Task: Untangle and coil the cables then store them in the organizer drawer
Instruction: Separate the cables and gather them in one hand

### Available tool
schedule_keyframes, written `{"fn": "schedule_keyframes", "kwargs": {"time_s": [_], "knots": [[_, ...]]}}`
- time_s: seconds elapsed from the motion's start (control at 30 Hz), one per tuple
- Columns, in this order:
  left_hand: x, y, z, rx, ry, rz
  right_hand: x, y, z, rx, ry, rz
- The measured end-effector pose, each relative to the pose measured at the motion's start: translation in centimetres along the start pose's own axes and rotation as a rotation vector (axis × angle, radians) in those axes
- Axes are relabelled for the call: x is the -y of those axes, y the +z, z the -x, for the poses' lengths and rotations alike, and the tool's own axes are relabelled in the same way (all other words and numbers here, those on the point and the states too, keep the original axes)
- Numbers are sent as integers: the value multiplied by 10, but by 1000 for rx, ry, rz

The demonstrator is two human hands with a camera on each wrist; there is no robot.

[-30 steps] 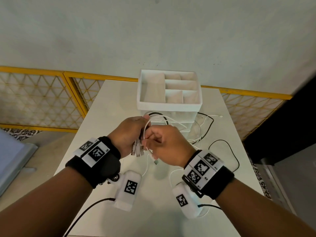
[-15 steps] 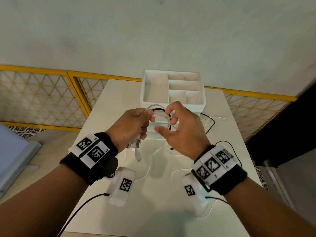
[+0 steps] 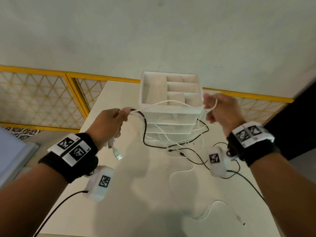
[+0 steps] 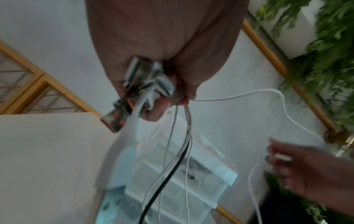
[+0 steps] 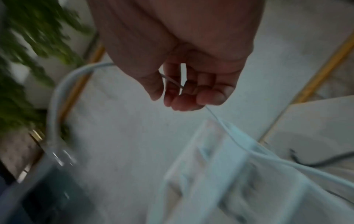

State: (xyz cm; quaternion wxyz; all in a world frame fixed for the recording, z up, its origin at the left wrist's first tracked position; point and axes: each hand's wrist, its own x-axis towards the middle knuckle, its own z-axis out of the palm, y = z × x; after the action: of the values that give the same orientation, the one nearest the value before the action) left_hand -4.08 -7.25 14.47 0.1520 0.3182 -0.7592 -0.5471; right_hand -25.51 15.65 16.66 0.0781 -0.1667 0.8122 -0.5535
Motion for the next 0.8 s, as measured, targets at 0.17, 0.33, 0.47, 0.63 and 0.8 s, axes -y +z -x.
{"fn": "schedule_keyframes", "kwargs": {"time_s": [0.17, 0.33, 0.47, 0.63, 0.8], "knots": [[19, 5, -4, -23, -92, -57, 45, -26, -30, -129, -170, 131], [13, 6, -7, 36, -65, -73, 37, -30, -49, -174, -361, 165], [11, 7, -4, -3, -55, 14, -19, -22, -49, 10, -164, 319], [15, 8, 2, 22, -39, -83, -78, -13, -22, 335, 133, 781], [-9, 29, 10, 212, 83, -255, -7, 42, 36, 678, -159, 389]]}}
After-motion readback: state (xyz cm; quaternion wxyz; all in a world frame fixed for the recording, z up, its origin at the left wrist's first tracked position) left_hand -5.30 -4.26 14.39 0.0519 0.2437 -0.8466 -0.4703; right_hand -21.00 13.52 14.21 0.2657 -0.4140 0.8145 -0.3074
